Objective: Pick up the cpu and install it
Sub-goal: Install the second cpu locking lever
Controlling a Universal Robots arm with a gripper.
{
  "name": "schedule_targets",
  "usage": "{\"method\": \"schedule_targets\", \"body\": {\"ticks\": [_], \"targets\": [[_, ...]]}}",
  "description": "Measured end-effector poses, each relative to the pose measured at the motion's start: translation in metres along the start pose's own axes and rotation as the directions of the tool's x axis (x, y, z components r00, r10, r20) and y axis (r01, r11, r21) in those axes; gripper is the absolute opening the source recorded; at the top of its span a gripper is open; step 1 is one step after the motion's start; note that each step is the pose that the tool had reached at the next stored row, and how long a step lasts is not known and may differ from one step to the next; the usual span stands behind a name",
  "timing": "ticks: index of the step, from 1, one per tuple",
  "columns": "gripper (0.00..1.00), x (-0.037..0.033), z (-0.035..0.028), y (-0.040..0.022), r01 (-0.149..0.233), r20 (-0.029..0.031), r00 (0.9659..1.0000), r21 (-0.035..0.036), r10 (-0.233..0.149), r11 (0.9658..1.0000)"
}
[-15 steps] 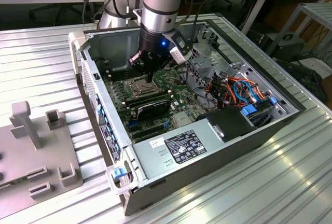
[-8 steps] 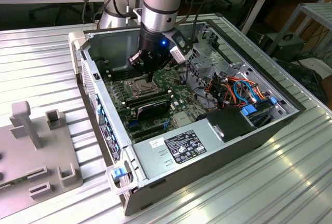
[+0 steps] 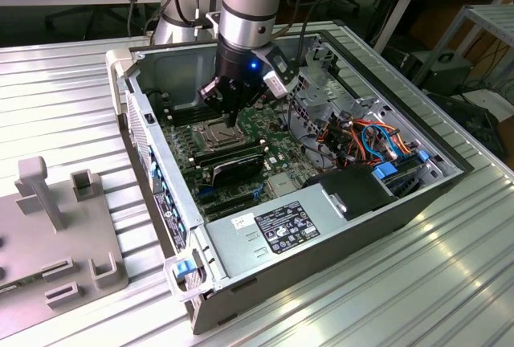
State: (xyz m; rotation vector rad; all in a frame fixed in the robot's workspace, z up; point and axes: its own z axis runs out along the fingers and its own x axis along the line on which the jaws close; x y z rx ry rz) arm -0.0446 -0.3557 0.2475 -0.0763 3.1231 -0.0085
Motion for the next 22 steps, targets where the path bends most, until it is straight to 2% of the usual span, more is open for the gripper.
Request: {"method": "schedule_targets", "body": {"ticks": [8,16,22], "targets": [[0.11,0.0002,0.0,-0.0044,0.0,-0.0001,1.0,0.0,0.0,1.0],[0.11,0.0006,0.0001,-0.0115,0.0,0.0,1.0,-0.0001,0.0,1.0],[0.11,0.001,0.0,-0.0118,0.0,0.0,1.0,-0.0001,0.0,1.0]]}}
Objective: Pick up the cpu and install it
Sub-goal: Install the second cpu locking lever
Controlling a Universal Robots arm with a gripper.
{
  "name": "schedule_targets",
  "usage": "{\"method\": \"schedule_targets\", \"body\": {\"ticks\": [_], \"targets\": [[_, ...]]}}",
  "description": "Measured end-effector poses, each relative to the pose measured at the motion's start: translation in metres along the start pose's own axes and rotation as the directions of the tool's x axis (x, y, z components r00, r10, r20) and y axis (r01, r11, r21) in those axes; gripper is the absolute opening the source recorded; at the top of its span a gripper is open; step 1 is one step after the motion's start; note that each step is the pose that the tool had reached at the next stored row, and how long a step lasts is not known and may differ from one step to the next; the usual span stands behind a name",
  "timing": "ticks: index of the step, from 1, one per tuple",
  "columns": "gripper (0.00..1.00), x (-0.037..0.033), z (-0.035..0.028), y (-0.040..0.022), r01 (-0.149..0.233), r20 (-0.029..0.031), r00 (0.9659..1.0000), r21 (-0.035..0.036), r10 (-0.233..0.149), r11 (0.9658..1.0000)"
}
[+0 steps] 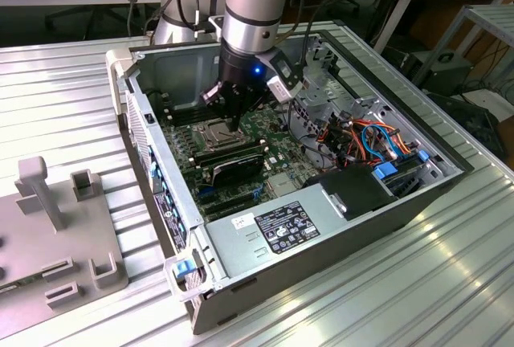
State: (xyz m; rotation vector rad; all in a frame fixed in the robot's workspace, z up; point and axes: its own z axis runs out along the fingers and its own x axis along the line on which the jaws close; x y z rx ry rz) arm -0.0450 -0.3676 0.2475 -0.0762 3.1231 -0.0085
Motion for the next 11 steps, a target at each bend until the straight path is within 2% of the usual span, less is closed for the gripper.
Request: {"method": "schedule_targets", "body": {"ticks": [11], "targets": [[0.11,0.0028,0.0,0.0001,0.0,0.0,1.0,0.0,0.0,1.0]]}}
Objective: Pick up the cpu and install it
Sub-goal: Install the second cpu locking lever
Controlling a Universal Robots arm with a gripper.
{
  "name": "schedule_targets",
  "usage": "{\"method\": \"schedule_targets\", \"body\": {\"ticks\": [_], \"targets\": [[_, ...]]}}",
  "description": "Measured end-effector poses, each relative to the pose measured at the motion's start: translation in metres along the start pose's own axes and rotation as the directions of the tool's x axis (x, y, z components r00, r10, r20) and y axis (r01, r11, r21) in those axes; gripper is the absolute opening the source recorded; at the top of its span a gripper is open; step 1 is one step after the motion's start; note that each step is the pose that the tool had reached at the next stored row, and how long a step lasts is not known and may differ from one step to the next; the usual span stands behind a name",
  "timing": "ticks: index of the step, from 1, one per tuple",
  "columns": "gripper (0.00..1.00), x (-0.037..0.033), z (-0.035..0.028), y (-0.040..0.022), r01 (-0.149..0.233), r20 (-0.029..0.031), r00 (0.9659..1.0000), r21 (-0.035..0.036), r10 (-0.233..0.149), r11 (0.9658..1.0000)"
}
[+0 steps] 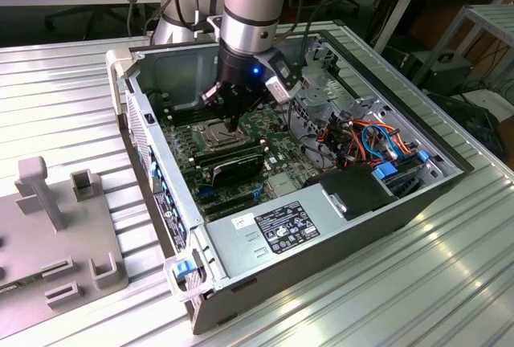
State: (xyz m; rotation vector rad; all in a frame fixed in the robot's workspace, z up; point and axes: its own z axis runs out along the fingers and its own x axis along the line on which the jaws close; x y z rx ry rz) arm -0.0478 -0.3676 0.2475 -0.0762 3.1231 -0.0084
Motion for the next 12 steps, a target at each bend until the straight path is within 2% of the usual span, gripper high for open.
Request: {"method": "schedule_targets", "body": {"ticks": [12], "targets": [[0.11,0.0038,-0.0001,0.0002,0.0,0.0,1.0,0.0,0.0,1.0]]}}
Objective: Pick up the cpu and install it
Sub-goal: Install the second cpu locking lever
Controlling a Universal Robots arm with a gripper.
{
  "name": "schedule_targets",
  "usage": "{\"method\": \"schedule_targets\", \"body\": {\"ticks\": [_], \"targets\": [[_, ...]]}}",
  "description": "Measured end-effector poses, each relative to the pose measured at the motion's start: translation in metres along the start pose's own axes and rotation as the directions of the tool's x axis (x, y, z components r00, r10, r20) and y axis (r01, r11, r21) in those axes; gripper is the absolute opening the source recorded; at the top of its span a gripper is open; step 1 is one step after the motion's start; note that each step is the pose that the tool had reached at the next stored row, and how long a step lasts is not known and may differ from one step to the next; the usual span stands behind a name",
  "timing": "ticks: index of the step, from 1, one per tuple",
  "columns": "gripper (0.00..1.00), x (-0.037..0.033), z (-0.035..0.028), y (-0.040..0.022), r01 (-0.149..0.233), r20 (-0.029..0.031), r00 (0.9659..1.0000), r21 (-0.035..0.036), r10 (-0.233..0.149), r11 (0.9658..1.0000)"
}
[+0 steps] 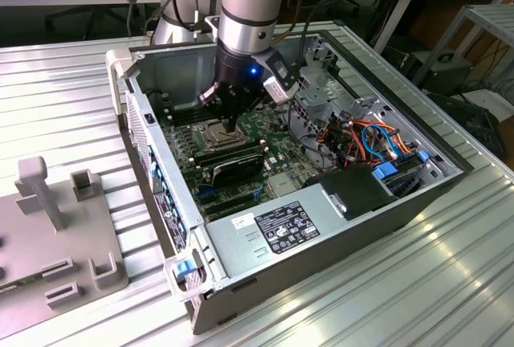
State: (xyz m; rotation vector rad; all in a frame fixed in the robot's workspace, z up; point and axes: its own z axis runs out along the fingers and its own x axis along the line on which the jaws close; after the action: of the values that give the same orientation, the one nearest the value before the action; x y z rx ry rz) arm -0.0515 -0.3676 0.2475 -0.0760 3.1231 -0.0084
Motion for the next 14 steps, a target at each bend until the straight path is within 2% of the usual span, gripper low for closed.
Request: {"method": "schedule_targets", "body": {"ticks": [7,14], "targets": [[0.11,0.0041,0.0,-0.0006,0.0,0.0,1.0,0.0,0.0,1.0],[0.11,0.0116,0.0004,-0.0009,0.0,0.0,1.0,0.0,0.0,1.0]]}}
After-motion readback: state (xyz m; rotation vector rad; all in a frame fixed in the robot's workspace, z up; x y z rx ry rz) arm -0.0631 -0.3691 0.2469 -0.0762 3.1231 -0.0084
